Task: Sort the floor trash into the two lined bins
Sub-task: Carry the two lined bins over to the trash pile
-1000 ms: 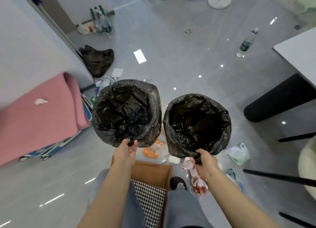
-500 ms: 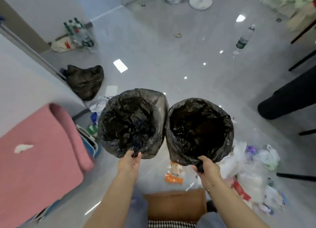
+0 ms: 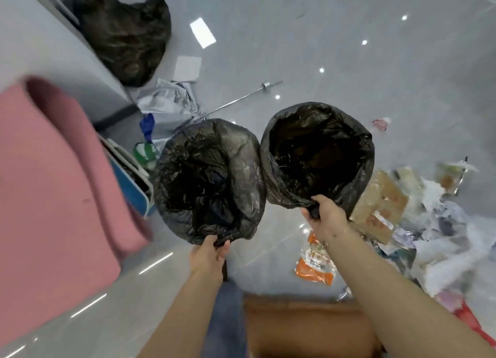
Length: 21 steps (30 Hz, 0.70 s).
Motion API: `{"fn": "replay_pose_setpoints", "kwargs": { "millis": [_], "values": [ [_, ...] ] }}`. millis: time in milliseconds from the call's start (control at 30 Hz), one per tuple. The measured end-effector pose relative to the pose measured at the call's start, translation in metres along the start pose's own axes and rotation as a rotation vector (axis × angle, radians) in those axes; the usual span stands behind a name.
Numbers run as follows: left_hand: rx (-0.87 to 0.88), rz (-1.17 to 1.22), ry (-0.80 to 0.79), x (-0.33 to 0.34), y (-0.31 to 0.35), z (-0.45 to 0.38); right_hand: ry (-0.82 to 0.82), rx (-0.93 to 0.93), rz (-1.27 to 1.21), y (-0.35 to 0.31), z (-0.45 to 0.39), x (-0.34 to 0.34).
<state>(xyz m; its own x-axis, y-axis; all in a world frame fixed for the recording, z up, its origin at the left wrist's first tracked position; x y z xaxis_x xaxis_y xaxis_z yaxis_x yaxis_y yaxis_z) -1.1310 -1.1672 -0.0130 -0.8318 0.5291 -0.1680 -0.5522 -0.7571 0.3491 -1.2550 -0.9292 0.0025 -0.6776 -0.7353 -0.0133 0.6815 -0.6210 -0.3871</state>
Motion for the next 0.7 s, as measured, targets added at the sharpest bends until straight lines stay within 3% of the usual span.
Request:
{"fn": "replay_pose_setpoints", "kwargs": {
  "millis": [200,367,467,567,633,700],
  "values": [
    [-0.047,-0.068,0.071,-0.040,-0.030,-0.083,0.061,0.029,0.039,0.043,-0.081,0.008],
    [-0.084,-0.061,0.031,-0.042,-0.050,-0.108,0.037,0.025,0.016,0.046,-0.108,0.005],
    [-0.095,-0.076,-0.003,-0.032,-0.063,-0.114,-0.028,0.017,-0.088,0.042,-0.117,0.009],
    [-0.099,-0.113,-0.030,-0.024,-0.071,-0.117,-0.220,0.025,-0.212,0.040,-0.114,0.012],
    [-0.089,-0.158,-0.061,-0.023,-0.075,-0.120,-0.315,0.034,-0.154,0.051,-0.104,0.006],
    [-0.073,-0.201,-0.098,-0.025,-0.077,-0.122,-0.296,0.049,-0.005,0.074,-0.098,-0.007]
  ]
}}
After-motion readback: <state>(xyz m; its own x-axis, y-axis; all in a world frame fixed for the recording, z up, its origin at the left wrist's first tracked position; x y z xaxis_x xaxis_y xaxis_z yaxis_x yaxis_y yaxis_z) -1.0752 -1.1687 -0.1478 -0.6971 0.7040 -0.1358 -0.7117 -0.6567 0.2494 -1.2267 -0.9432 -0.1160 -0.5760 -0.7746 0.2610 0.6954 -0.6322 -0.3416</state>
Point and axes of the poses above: each hand's wrist, its own z-axis away from the middle knuckle, its own x-axis out of the palm, y = z × x, the point moved 6 cm from there along -z, towards the middle knuckle, and after that the axes turned 9 degrees about -z, right-handed, at the moved point
